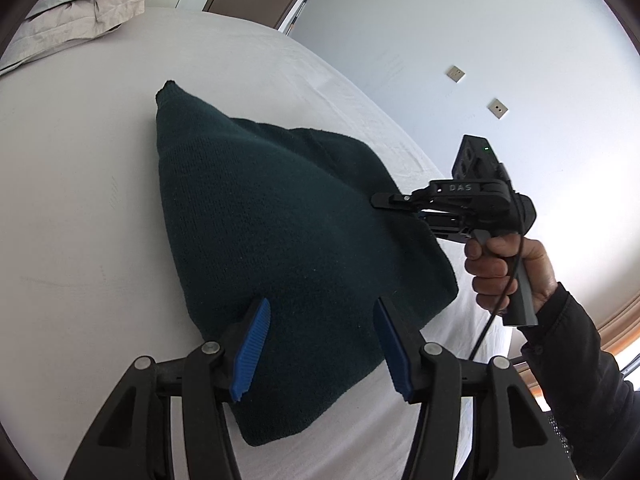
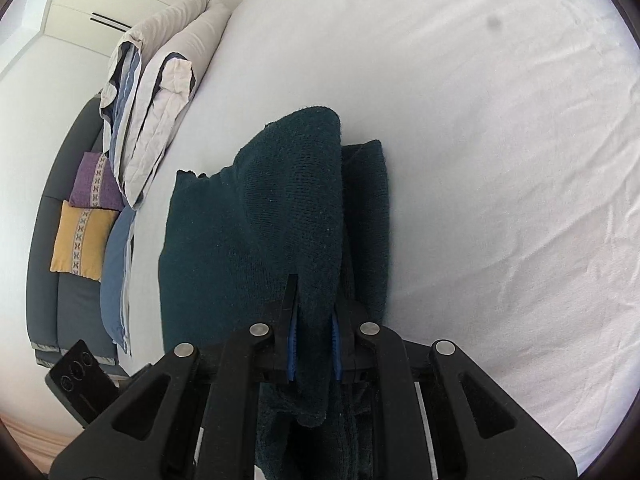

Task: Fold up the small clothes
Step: 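Fold the held sweater over onto itself with both grippers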

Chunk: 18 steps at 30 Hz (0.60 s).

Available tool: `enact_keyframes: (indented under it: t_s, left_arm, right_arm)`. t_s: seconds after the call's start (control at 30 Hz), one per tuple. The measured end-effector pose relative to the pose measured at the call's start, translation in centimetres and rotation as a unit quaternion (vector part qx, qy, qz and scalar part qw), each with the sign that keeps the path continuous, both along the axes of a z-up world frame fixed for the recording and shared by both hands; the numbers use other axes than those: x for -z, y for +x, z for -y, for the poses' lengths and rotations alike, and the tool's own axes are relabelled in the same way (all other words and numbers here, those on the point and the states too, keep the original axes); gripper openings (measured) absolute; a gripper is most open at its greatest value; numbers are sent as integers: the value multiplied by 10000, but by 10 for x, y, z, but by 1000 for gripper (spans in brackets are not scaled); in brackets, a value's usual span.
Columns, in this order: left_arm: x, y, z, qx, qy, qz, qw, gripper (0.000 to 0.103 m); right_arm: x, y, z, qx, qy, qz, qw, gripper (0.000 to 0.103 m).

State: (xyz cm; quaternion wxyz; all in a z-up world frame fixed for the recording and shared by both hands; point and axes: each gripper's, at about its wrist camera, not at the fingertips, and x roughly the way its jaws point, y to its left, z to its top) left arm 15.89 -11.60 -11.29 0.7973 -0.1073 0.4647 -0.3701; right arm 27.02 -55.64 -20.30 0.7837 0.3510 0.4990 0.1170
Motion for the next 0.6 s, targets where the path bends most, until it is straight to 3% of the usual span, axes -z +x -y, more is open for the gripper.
enact_keyframes:
  t_s: [0.1, 0.17, 0.2, 0.33, 0.37, 0.4, 0.43, 0.5, 0.6]
  left_arm:
    - [4, 1, -1, -1, -2, -13, 10000, 57]
    - [5, 1, 0, 13, 9, -22, 10000, 57]
    - [5, 1, 0, 20, 22, -14, 10000, 57]
    - [6, 0, 5, 51, 120, 20, 9999, 57]
    - [6, 0, 6, 62, 147, 23, 9999, 57]
    - [5, -1, 11, 65, 181, 29, 9998, 57]
    - [5, -1, 12, 69, 207, 36, 9998, 57]
    - [6, -1, 14, 90, 236, 20, 9997, 57]
    - [5, -2, 17, 113, 301, 17, 9995, 57]
  right_arm:
    - [-3, -18, -3, -23, 383, -43, 9993, 20]
    - [-6, -31, -8, -87, 496, -89, 9987, 35]
    - [-8, -37, -12, -122, 508, -75, 9986, 51]
    - [-12, -60, -29, -367, 259, -67, 9990, 54]
    - [-10, -64, -30, -395, 170, -117, 9990, 52]
    - [-7, -71, -30, -374, 138, -144, 9991, 43]
    - [-3, -75, -28, -318, 99, -219, 9992, 23]
    - [7, -88, -18, -89, 265, -364, 9989, 10]
    - [7, -105, -15, 79, 441, -306, 9985, 8]
